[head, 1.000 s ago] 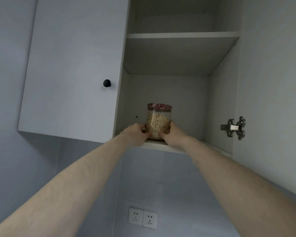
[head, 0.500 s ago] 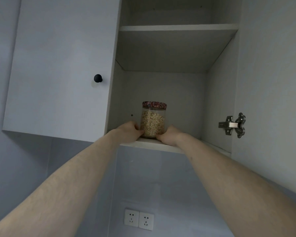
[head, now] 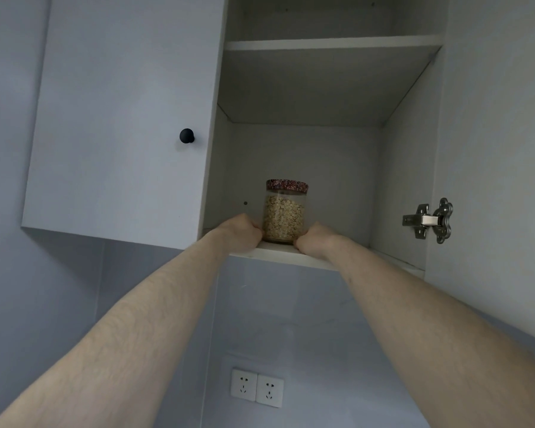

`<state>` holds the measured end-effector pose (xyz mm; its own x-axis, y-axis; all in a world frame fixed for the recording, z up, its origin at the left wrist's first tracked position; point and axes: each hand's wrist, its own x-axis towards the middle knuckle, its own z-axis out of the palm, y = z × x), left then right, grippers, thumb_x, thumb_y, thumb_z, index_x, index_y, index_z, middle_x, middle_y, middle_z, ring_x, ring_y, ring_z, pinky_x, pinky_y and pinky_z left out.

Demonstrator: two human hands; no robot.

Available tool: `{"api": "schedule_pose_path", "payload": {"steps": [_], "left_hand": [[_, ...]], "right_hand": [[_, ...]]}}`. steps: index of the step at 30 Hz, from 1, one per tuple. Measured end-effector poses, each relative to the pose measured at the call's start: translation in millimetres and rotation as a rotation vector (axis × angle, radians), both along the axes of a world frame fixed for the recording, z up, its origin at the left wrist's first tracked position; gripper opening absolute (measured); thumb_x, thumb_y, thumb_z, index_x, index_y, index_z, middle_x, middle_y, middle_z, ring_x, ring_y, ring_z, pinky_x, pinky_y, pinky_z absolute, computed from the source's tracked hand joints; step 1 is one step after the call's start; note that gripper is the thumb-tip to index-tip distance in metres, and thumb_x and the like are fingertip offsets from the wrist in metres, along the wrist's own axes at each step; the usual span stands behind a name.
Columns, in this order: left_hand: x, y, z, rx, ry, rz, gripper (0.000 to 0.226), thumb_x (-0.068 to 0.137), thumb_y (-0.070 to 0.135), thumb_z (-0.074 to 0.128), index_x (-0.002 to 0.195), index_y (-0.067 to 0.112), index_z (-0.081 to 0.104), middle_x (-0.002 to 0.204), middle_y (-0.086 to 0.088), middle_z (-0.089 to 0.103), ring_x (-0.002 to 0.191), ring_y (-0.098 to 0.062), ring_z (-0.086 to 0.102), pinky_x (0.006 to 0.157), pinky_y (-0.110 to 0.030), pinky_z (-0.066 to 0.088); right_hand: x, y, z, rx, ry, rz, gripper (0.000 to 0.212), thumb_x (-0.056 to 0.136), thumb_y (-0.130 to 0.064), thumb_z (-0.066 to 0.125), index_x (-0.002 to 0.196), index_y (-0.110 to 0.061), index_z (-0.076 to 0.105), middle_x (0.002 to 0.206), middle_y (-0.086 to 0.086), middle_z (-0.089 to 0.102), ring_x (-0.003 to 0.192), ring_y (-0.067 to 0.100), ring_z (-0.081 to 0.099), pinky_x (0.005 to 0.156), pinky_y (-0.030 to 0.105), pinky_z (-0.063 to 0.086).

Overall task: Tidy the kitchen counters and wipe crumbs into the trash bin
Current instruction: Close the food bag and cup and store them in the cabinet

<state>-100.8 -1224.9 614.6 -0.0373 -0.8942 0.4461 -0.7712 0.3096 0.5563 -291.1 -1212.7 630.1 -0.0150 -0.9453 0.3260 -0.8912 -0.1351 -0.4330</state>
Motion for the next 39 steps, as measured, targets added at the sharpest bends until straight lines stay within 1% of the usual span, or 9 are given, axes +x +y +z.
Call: {"api": "schedule_pose_path", "payload": {"steps": [3,10,14,20,24,26,30,34,39], "left_hand": [[-1,1,0,0.018,-0.019,0.017,0.032,0.091,0.008,0.042,0.095,-0.001,0.072,0.088,-0.012,0.070,0.080,-0.018,0.053,0.070,-0.031,0.045],[-1,8,-2,-0.020,-0.012,0.095,0.027,0.081,0.021,0.044,0.067,0.014,0.065,0.070,-0.003,0.065,0.074,-0.024,0.061,0.061,-0.028,0.046],[0,20,-6,-0.036,-0.096,0.143,0.041,0.077,0.030,0.040,0.094,0.022,0.077,0.095,0.000,0.073,0.090,-0.024,0.065,0.085,-0.036,0.057],[-6,36,-21,-0.126,-0.326,0.249,0.043,0.093,0.034,0.031,0.114,0.027,0.068,0.121,-0.006,0.068,0.101,-0.032,0.060,0.082,-0.038,0.044],[-5,52,-30,-0.132,-0.430,0.189,0.050,0.103,0.042,0.016,0.140,0.038,0.050,0.165,0.007,0.025,0.142,-0.027,0.041,0.112,-0.044,0.029],[-4,62,-37,-0.153,-0.471,0.167,0.052,0.105,0.048,0.014,0.149,0.039,0.039,0.167,0.008,0.016,0.149,-0.025,0.029,0.120,-0.045,0.018],[1,85,-66,-0.318,-0.511,0.136,0.052,0.104,0.038,0.036,0.153,0.023,0.031,0.161,-0.001,0.030,0.147,-0.028,0.024,0.120,-0.040,0.016],[-1,114,-86,-0.307,-0.471,0.087,0.081,0.092,0.017,0.054,0.160,0.015,0.010,0.168,-0.004,0.010,0.155,-0.029,0.004,0.125,-0.042,0.013],[-1,160,-157,-0.316,-0.555,-0.025,0.093,0.081,0.017,0.060,0.160,0.020,0.012,0.169,-0.003,0.003,0.153,-0.029,0.013,0.124,-0.046,0.019]], "right_hand": [[0,2,0,0.007,-0.012,-0.007,0.016,0.094,-0.020,0.056,0.080,-0.014,0.057,0.080,0.001,0.057,0.068,0.014,0.053,0.049,0.025,0.034],[1,14,-5,-0.122,-0.093,0.020,0.017,0.089,-0.013,0.054,0.073,-0.013,0.056,0.074,0.003,0.057,0.067,0.017,0.054,0.049,0.025,0.033],[2,29,-10,-0.230,-0.079,0.029,0.013,0.078,-0.014,0.052,0.073,-0.010,0.063,0.082,0.007,0.066,0.077,0.026,0.063,0.058,0.028,0.045],[9,45,-25,-0.336,0.190,-0.036,0.039,0.086,-0.035,0.038,0.084,-0.014,0.070,0.092,0.008,0.071,0.087,0.031,0.067,0.071,0.034,0.052],[11,56,-48,-0.487,0.365,-0.054,0.060,0.104,-0.042,0.022,0.087,-0.014,0.072,0.098,0.011,0.075,0.090,0.032,0.069,0.070,0.036,0.043],[8,62,-54,-0.515,0.422,-0.031,0.058,0.106,-0.044,0.021,0.104,-0.021,0.074,0.109,0.009,0.073,0.100,0.033,0.067,0.079,0.039,0.043],[-1,80,-78,-0.562,0.486,-0.028,0.040,0.103,-0.043,0.036,0.131,-0.023,0.056,0.128,0.006,0.063,0.116,0.031,0.056,0.093,0.041,0.036],[-8,96,-94,-0.606,0.438,-0.009,0.050,0.102,-0.043,0.043,0.144,-0.016,0.045,0.141,0.009,0.053,0.128,0.032,0.046,0.110,0.043,0.030],[-9,126,-119,-0.523,0.105,0.218,0.054,0.105,-0.033,0.046,0.153,-0.011,0.039,0.163,0.006,0.032,0.151,0.024,0.027,0.124,0.044,0.020]]}}
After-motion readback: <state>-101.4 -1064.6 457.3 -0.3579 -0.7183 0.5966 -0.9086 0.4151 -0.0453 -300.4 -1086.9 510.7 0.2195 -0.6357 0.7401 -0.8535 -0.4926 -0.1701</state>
